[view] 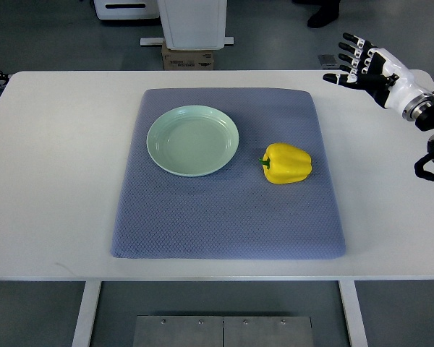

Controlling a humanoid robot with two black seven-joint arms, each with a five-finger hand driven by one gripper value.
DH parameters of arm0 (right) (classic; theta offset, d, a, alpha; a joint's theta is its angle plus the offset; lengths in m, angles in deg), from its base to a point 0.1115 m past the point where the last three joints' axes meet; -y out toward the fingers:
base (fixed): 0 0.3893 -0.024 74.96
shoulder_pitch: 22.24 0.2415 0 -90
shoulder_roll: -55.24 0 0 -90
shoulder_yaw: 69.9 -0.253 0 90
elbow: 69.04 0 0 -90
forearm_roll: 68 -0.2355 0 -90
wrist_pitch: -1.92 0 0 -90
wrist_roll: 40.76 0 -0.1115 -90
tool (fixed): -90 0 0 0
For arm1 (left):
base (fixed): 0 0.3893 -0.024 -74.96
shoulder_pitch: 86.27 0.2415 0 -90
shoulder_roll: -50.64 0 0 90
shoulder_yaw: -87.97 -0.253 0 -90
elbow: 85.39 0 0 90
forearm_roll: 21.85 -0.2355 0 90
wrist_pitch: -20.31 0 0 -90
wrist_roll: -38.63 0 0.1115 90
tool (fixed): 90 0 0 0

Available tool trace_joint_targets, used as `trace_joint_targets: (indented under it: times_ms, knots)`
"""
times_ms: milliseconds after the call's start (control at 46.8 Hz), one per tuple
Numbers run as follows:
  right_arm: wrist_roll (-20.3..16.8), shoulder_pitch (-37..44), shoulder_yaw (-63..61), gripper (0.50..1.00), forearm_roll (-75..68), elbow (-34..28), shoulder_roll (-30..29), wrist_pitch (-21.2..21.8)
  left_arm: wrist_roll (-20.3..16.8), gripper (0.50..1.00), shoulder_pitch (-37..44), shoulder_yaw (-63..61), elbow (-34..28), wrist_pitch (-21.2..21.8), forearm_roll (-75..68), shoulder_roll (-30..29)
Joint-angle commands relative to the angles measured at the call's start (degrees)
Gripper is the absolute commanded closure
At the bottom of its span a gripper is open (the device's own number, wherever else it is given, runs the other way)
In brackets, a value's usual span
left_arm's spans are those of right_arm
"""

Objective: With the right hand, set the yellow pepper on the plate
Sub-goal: 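Move the right hand over the yellow bell pepper, fingers open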

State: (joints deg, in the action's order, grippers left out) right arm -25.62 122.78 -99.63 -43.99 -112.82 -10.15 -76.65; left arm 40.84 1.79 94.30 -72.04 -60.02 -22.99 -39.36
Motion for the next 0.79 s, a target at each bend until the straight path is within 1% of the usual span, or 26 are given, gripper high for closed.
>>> trace_joint_targets:
  times_ms: [0,128,235,428,599,770]
  knots:
    - [0.0,1.0,1.2,0.528,2.6,-2.6,1.5,0.1,0.0,0.500,0.0,0.0,0.0,0.0,0.0,0.0]
    - [0.2,3.0,4.2,0.528,6.6,-6.2,3.4,1.0,0.0,0.500,0.0,0.0,0.0,0.0,0.0,0.0]
    - [1.4,4.6,7.5,0.528,10.5,-9.0,4.6,2.1,0.0,0.500,0.0,0.0,0.0,0.0,0.0,0.0]
    - [2.5,9.1,15.9,0.530,15.0,-14.5,6.6,2.2,0.0,0.500,0.0,0.0,0.0,0.0,0.0,0.0]
    - [2.5,13.3,22.3,0.544,16.8,-16.9,7.5,2.2,0.0,0.500,0.0,0.0,0.0,0.0,0.0,0.0]
    - [2.6,15.8,26.9,0.546,18.5,-17.3,7.2,2.2,0.0,0.500,0.0,0.0,0.0,0.0,0.0,0.0]
